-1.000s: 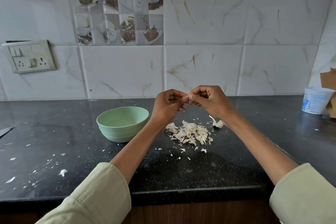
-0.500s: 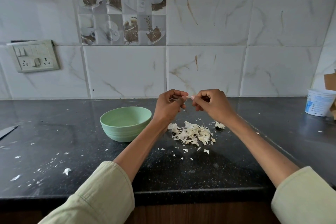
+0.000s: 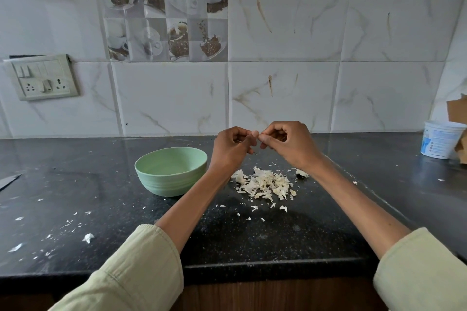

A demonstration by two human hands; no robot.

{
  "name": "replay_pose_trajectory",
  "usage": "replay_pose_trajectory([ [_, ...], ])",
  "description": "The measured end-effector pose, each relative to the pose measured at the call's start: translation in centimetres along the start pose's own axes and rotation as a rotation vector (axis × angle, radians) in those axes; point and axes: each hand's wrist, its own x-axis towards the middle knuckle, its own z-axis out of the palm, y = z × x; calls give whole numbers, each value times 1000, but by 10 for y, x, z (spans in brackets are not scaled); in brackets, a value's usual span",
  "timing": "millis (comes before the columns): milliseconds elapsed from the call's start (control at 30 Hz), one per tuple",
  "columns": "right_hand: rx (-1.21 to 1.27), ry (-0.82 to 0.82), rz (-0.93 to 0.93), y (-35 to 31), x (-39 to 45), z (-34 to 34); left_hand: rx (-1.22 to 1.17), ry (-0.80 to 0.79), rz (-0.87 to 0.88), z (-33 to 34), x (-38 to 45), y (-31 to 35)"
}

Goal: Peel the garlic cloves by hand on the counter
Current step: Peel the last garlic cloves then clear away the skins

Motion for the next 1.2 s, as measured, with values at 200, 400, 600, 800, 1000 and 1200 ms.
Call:
replay_pose_trajectory([
  [200, -146, 60, -99, -3, -2, 5, -13, -4, -28, 2, -4, 2],
  [400, -253, 54, -202, -10, -5, 11, 2, 37, -48, 2, -6, 0],
  [600, -174, 68, -248, -13, -5, 13, -119, 89, -129, 3, -2, 4],
  [800, 67, 54, -140, -9, -3, 10, -302, 47, -199, 6, -5, 10],
  [1000, 294, 16, -3, 4, 1, 5, -278, 15, -159, 6, -7, 15],
  [1200, 567, -41, 230, 6, 0, 4, -225, -56, -123, 3, -8, 14],
])
